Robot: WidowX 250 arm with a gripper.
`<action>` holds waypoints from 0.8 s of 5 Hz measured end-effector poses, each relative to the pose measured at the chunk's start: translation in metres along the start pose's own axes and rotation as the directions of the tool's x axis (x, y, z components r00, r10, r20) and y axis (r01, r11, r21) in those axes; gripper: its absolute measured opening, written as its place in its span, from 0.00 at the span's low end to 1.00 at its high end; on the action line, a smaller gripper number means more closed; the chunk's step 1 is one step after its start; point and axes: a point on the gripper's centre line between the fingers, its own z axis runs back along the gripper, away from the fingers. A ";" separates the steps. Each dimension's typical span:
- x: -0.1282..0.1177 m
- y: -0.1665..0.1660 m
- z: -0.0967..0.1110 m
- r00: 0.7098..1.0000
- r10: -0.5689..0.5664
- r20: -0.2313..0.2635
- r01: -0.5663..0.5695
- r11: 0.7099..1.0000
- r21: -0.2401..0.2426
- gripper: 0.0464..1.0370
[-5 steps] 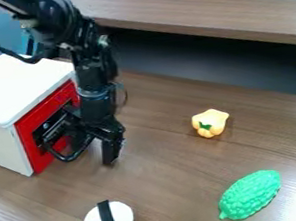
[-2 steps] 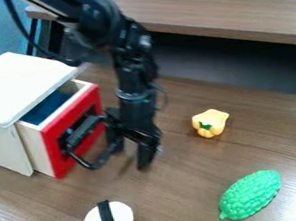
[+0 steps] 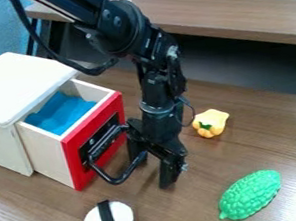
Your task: Open the drawer.
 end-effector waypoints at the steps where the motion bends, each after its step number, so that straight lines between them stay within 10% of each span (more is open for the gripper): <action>1: -0.006 -0.010 0.011 1.000 0.001 0.020 -0.002 1.000 0.014 0.96; 4: -0.010 -0.013 0.030 0.999 0.025 0.036 -0.025 1.000 -0.005 0.96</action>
